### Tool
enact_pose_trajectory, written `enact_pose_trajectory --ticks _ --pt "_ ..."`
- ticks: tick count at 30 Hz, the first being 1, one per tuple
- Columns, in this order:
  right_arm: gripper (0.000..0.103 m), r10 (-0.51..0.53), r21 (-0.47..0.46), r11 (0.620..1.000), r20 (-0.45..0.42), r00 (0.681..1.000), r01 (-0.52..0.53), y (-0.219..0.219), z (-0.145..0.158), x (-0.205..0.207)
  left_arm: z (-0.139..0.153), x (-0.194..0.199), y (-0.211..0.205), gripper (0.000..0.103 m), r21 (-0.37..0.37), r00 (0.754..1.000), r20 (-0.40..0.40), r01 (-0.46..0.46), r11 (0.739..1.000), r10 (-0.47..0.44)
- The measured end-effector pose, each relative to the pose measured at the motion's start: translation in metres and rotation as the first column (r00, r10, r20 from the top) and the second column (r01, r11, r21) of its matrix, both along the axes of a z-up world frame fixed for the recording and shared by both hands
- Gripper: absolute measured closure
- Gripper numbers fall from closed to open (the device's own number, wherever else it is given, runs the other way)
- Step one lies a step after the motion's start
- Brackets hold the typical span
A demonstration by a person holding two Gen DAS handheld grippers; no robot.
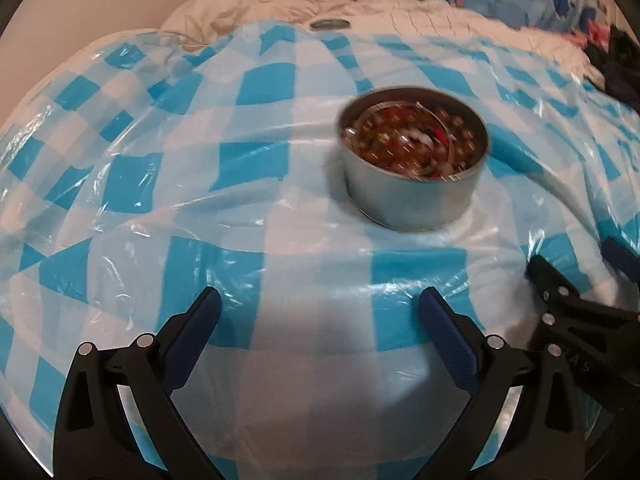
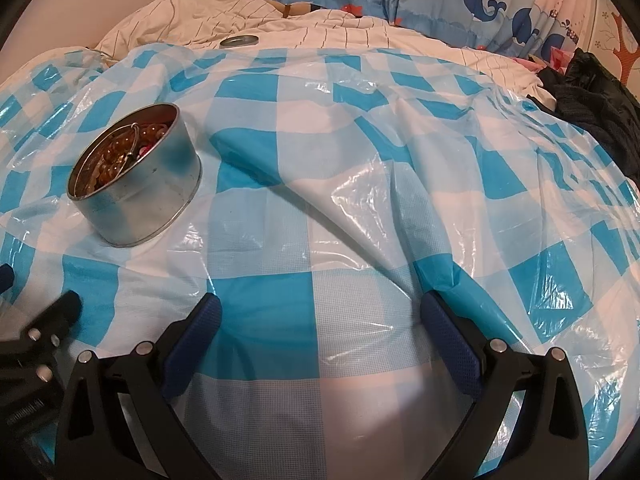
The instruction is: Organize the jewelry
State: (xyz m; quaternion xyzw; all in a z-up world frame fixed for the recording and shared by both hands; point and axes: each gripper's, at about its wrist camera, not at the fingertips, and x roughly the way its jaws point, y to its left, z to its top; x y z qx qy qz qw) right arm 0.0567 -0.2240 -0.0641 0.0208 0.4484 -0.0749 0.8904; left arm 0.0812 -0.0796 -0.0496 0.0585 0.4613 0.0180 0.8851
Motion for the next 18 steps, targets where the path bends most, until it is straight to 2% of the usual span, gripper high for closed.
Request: enact_pose_trajectory --ticks 3,6,9,12,18 --pt "0.008 0.0 0.001 1.0 0.0 1.0 0.0 -0.001 0.0 0.0 -0.005 0.003 0.011 0.008 -0.008 1.0 -0.005 -0.02 1.0 0.02" --pt "0.008 0.0 0.0 1.0 -0.001 1.0 0.0 -0.001 0.0 0.0 -0.016 0.011 0.022 0.008 -0.069 1.0 -0.022 -0.016 0.997 0.015" --pt "0.008 0.001 -0.001 1.0 0.0 1.0 -0.001 -0.001 0.0 0.0 -0.022 0.013 0.024 0.008 -0.093 1.0 -0.002 0.014 0.996 -0.014" --pt "0.008 0.001 0.0 1.0 0.0 1.0 -0.001 -0.001 0.0 0.0 -0.025 0.015 0.032 0.008 -0.154 1.0 0.014 0.02 0.988 -0.018" --pt "0.008 0.001 -0.001 1.0 0.0 1.0 -0.001 -0.001 0.0 0.0 -0.026 0.01 0.032 0.008 -0.141 0.999 0.041 0.033 0.99 -0.028"
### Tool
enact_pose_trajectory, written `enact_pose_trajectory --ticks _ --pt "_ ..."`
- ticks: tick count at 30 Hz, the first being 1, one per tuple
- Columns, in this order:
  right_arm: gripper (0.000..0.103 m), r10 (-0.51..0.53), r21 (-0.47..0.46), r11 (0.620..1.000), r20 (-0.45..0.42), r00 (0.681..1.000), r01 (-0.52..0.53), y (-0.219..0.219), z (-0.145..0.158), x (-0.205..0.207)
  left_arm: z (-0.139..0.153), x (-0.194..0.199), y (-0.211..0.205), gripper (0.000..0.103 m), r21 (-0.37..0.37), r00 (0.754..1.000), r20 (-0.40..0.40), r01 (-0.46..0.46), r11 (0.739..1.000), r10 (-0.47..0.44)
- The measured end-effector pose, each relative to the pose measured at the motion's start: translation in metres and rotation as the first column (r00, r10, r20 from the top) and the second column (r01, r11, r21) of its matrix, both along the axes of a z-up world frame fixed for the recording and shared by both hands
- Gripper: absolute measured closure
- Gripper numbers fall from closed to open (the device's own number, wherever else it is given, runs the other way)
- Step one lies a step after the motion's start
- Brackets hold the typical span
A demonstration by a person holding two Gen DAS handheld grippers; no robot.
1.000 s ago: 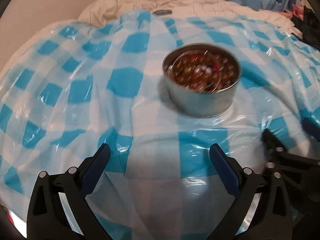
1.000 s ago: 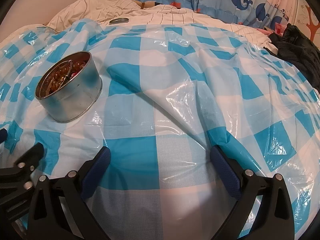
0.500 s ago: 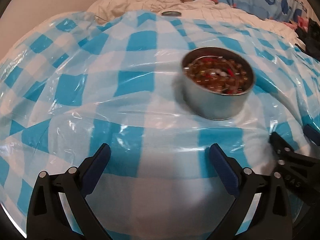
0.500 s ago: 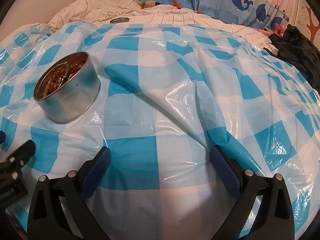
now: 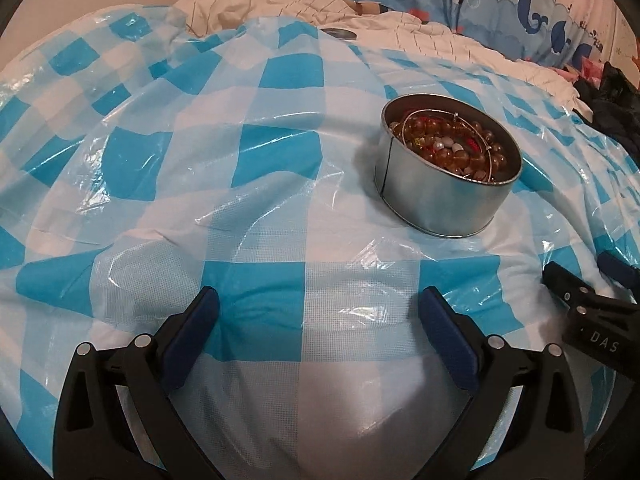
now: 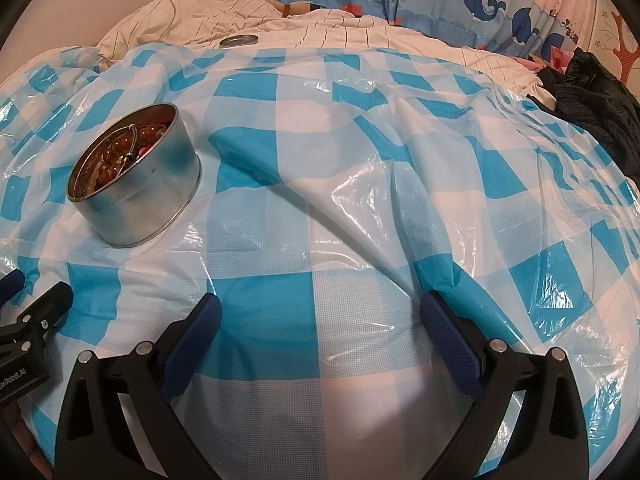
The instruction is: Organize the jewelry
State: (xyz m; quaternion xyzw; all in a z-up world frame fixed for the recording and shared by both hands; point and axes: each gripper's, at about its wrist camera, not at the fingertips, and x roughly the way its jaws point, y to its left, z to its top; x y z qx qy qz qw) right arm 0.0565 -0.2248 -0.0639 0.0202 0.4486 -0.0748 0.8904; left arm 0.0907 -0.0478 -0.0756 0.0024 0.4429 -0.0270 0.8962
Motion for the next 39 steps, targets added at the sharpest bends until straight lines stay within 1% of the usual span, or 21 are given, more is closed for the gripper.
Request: enact_pose_trajectory --ticks 10,17,23,28,31,39 --pt "0.008 0.0 0.0 1.0 0.0 1.0 0.0 0.0018 0.0005 -0.0001 0.0011 -0.0015 0.001 0.007 0.006 1.0 0.005 0.0 1.0 0.0" --pt "0.008 0.002 -0.008 1.0 -0.001 1.0 -0.002 0.0001 0.0 0.0011 0.0002 -0.0044 -0.0039 0.007 0.048 1.0 0.002 0.002 0.999 -0.002" --pt "0.008 0.003 -0.011 1.0 -0.002 1.0 -0.003 -0.0006 -0.0008 0.0012 0.0002 -0.0062 -0.0057 0.007 0.04 1.0 0.002 0.002 0.999 -0.002" --pt "0.008 0.004 -0.016 1.0 0.0 1.0 -0.004 -0.0002 -0.0008 0.0003 0.0005 -0.0075 -0.0074 0.007 0.058 1.0 0.005 0.001 0.998 -0.001" --pt "0.008 0.003 -0.016 1.0 0.0 1.0 -0.003 -0.0001 -0.0008 0.0 0.0008 -0.0072 -0.0069 0.007 0.055 1.0 0.003 0.001 0.998 -0.001" --pt "0.007 -0.005 -0.014 1.0 0.004 1.0 0.005 0.0017 -0.0006 -0.0035 0.0037 -0.0048 -0.0078 0.008 0.062 0.999 -0.024 -0.039 0.997 0.041"
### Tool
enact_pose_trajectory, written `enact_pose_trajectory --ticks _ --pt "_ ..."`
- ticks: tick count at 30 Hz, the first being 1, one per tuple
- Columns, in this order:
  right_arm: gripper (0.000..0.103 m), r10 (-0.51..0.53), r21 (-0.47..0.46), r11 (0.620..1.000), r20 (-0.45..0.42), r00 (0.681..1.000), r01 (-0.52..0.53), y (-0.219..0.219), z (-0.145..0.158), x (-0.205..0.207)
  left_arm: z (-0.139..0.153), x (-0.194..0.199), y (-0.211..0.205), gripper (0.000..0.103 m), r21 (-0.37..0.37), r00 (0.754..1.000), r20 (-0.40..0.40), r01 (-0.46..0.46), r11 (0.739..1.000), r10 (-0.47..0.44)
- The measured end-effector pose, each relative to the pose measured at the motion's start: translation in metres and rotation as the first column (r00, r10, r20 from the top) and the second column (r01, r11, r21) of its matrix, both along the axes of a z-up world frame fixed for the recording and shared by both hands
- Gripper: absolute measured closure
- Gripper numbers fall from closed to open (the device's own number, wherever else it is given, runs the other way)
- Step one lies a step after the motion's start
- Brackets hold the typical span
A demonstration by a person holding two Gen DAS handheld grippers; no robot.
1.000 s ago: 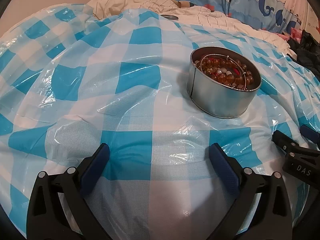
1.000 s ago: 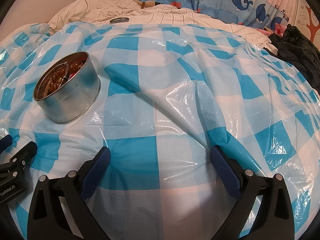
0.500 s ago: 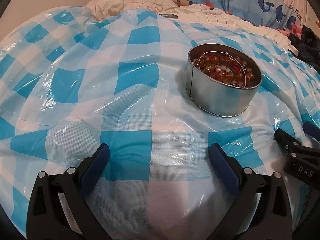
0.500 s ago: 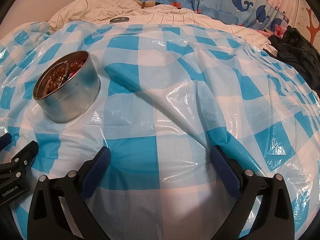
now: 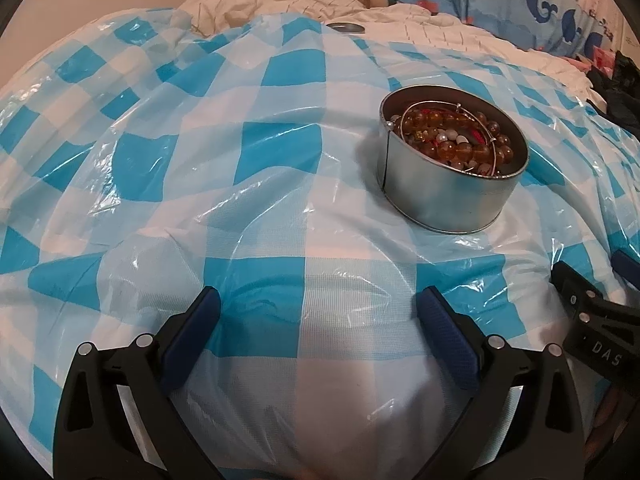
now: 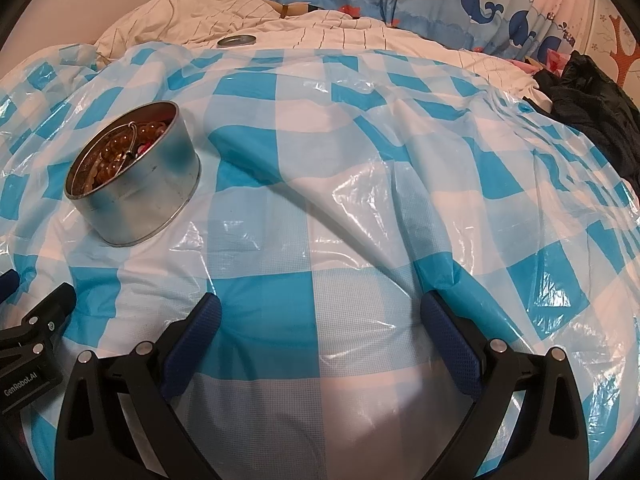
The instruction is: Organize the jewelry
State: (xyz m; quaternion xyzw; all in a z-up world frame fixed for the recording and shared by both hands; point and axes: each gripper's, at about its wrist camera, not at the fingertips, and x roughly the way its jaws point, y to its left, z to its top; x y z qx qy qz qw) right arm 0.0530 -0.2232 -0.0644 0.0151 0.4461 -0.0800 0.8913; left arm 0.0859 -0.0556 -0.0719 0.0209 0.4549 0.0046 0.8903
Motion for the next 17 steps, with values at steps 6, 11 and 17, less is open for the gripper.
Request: enact_pose_trajectory --ticks 6,11,17 --pt "0.007 -0.002 -0.005 1.0 0.007 1.0 0.002 0.001 0.0 0.0 0.002 -0.004 -0.006 0.008 0.042 1.0 -0.001 -0.01 0.999 0.01" --pt "0.007 -0.002 -0.002 1.0 0.015 1.0 0.002 0.001 0.001 -0.001 0.002 0.0 -0.001 0.008 0.008 0.999 -0.04 -0.006 1.0 0.007" --pt "0.007 -0.002 -0.001 1.0 0.024 1.0 0.002 0.001 0.001 -0.002 0.005 -0.018 -0.006 0.007 0.022 0.996 -0.01 0.083 0.996 -0.083"
